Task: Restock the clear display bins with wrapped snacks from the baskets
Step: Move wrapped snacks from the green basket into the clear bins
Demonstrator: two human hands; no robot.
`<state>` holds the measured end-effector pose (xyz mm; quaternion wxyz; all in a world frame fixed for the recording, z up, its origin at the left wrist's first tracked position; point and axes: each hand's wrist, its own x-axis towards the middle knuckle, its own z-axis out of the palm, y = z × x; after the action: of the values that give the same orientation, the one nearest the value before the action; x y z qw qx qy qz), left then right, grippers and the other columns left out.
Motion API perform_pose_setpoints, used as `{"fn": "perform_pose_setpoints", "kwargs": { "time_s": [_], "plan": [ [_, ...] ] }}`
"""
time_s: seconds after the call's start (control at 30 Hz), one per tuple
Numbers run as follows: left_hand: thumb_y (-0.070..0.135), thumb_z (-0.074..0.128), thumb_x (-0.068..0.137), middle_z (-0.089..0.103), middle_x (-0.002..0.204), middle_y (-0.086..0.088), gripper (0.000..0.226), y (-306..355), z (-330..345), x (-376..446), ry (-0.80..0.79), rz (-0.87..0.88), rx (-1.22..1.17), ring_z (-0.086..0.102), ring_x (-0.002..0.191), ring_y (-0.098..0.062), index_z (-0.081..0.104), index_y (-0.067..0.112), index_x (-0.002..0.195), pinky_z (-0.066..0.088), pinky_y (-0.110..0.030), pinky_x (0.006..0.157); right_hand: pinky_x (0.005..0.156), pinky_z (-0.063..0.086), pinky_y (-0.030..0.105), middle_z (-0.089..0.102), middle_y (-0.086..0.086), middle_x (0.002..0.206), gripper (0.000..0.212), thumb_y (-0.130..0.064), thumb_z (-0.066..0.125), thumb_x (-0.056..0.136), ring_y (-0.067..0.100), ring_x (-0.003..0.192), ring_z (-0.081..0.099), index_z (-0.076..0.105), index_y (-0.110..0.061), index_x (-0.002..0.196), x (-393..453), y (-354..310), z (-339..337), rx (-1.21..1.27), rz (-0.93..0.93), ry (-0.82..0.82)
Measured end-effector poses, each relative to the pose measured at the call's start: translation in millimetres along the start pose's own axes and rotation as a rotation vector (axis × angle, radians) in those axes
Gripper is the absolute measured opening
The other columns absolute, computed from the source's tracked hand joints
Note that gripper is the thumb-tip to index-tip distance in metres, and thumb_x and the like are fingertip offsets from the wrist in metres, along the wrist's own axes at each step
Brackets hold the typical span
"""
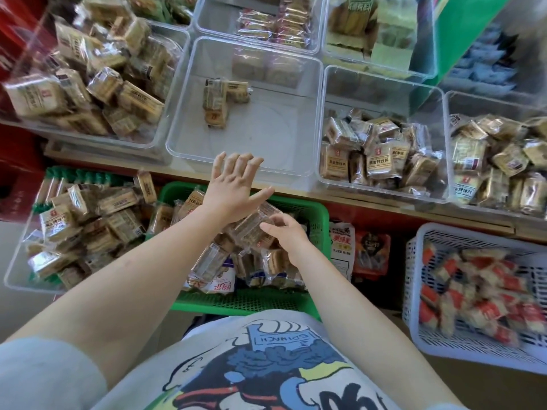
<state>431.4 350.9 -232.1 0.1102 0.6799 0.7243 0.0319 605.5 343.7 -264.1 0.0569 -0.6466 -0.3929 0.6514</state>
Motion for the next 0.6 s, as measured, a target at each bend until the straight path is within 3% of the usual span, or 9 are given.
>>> {"fn": "perform_pose_setpoints", "kwargs": {
  "time_s": [0.17, 0.27, 0.37, 0.4, 0.5, 0.6],
  "plan": [
    [0.071, 0.022, 0.092, 0.03, 0.152, -0.002, 0.069, 1, -1, 0, -0.001, -0.009, -0.015, 0.013, 0.147, -0.024, 0.025, 0.028, 0.147, -0.007, -0.046, 0.121, 0.102, 0.049, 0.044, 0.066, 0.006, 0.125, 0.019, -0.016, 0.072, 0.091, 0.026, 0.113, 0.062, 0.056, -0.02, 0.101, -2, 2, -25, 0.321, 0.002, 0.054],
    [0.072, 0.017, 0.091, 0.031, 0.152, -0.002, 0.072, 1, -1, -1, -0.011, -0.014, -0.031, 0.013, 0.147, -0.023, 0.026, 0.028, 0.147, -0.006, -0.046, 0.121, 0.1, 0.052, 0.05, 0.068, 0.012, 0.116, 0.015, -0.013, 0.063, 0.096, 0.028, 0.105, 0.068, 0.05, -0.016, 0.102, -18, -10, -50, 0.405, -0.049, -0.004],
    [0.073, 0.014, 0.091, 0.032, 0.152, -0.002, 0.074, 1, -2, 0, -0.002, -0.016, -0.044, 0.014, 0.147, -0.023, 0.027, 0.027, 0.147, -0.007, -0.045, 0.121, 0.094, 0.052, 0.062, 0.064, 0.012, 0.103, 0.008, -0.017, 0.05, 0.099, 0.034, 0.093, 0.067, 0.056, -0.016, 0.106, -37, -34, -78, 0.48, -0.086, 0.03],
    [0.073, 0.013, 0.09, 0.032, 0.151, -0.002, 0.075, 1, -3, 0, 0.0, -0.017, -0.044, 0.014, 0.146, -0.023, 0.028, 0.027, 0.147, -0.008, -0.045, 0.121, 0.091, 0.053, 0.063, 0.064, 0.012, 0.104, 0.014, -0.018, 0.048, 0.099, 0.036, 0.093, 0.067, 0.058, -0.015, 0.109, -46, -46, -86, 0.495, -0.122, 0.058],
    [0.075, 0.011, 0.088, 0.032, 0.148, -0.001, 0.077, 4, -3, 1, 0.002, -0.018, -0.041, 0.015, 0.145, -0.023, 0.029, 0.026, 0.146, -0.009, -0.044, 0.12, 0.074, 0.061, 0.047, 0.063, 0.006, 0.117, 0.022, -0.027, 0.051, 0.098, 0.032, 0.099, 0.068, 0.056, -0.025, 0.12, -54, -85, -107, 0.348, -0.305, 0.286],
    [0.075, 0.01, 0.087, 0.033, 0.146, -0.001, 0.078, 4, -3, 1, 0.012, -0.018, -0.044, 0.016, 0.144, -0.022, 0.03, 0.026, 0.144, -0.01, -0.042, 0.119, 0.084, 0.06, 0.048, 0.047, -0.003, 0.137, 0.046, -0.03, 0.06, 0.092, 0.019, 0.108, 0.062, 0.044, -0.034, 0.135, -40, -121, -123, 0.255, -0.461, 0.498]
  ]
}}
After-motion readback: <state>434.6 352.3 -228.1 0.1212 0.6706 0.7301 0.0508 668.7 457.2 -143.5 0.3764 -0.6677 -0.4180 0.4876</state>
